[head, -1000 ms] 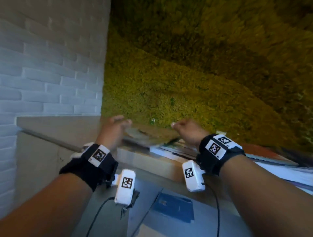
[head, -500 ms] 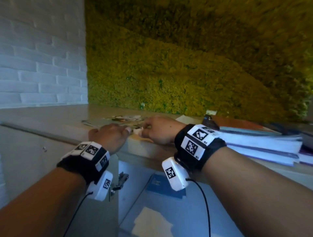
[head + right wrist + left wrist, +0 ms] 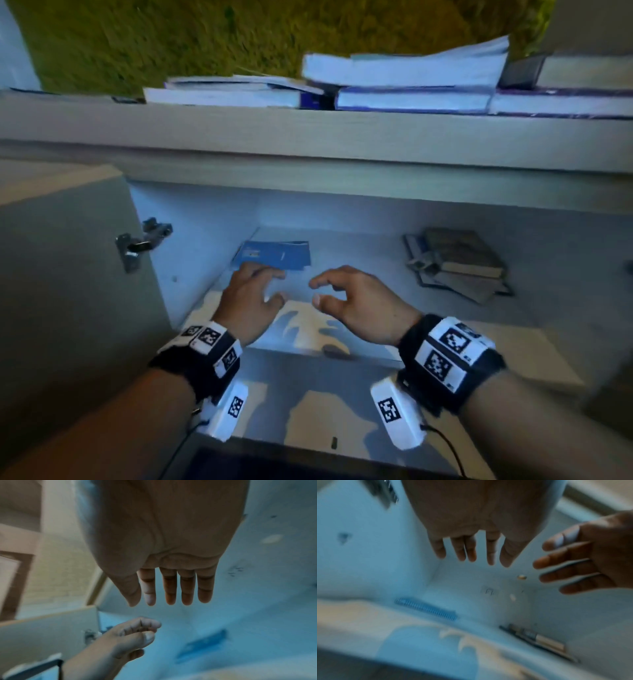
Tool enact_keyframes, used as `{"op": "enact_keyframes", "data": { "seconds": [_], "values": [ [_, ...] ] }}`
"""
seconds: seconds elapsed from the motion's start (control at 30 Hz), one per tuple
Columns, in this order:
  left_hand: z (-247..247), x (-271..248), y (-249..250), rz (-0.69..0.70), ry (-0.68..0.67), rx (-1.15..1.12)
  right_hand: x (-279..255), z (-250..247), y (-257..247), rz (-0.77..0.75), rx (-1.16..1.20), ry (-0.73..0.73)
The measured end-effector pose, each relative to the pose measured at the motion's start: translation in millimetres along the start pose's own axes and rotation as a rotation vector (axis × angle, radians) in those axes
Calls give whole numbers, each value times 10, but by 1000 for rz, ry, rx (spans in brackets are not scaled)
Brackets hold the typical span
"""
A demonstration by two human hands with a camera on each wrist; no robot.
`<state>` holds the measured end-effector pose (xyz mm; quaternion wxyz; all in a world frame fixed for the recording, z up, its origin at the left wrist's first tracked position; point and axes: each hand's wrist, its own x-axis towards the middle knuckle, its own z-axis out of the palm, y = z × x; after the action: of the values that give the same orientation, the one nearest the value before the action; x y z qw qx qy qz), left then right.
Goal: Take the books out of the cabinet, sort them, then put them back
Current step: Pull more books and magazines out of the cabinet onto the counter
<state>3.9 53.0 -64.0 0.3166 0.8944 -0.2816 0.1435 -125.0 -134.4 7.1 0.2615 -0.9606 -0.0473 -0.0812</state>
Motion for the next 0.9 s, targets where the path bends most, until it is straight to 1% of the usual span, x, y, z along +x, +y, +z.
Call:
{"op": "enact_keyframes", "data": {
  "seconds": [0.07, 0.1, 0.13, 0.2, 0.27, 0.33, 0.4, 0.43, 0.53, 0.6, 0.7, 0.8, 0.9],
  "values": [
    [256, 154, -206, -166, -277, 59, 81, 178, 366, 135, -15, -96],
    [354, 261, -310, -217, -382, 103, 133, 266, 519, 192, -12, -129],
    [425, 376, -391, -254, -461, 147, 184, 352, 662, 243, 4, -154],
    [513, 628, -479, -302, -555, 217, 282, 516, 951, 325, 19, -199],
    [597, 883, -527, -314, -593, 298, 365, 645, 1170, 389, -89, -280],
    [682, 1118, -494, -275, -614, 377, 414, 683, 1232, 439, -198, -353],
    [825, 1382, -428, -228, -630, 433, 494, 736, 1306, 461, -225, -392],
    [840, 1426, -390, -206, -630, 454, 477, 748, 1261, 457, -239, -405],
    [1078, 1658, -350, -150, -641, 494, 491, 766, 1267, 455, -242, -431],
    [1255, 1764, -347, -171, -668, 515, 507, 771, 1308, 462, -239, -447],
    [1433, 1860, -348, -212, -653, 558, 519, 782, 1338, 466, -257, -445],
    [1469, 1915, -309, -250, -664, 631, 542, 787, 1348, 485, -240, -459],
    [1404, 1887, -230, -203, -718, 669, 560, 790, 1354, 487, -227, -441]
  ]
}}
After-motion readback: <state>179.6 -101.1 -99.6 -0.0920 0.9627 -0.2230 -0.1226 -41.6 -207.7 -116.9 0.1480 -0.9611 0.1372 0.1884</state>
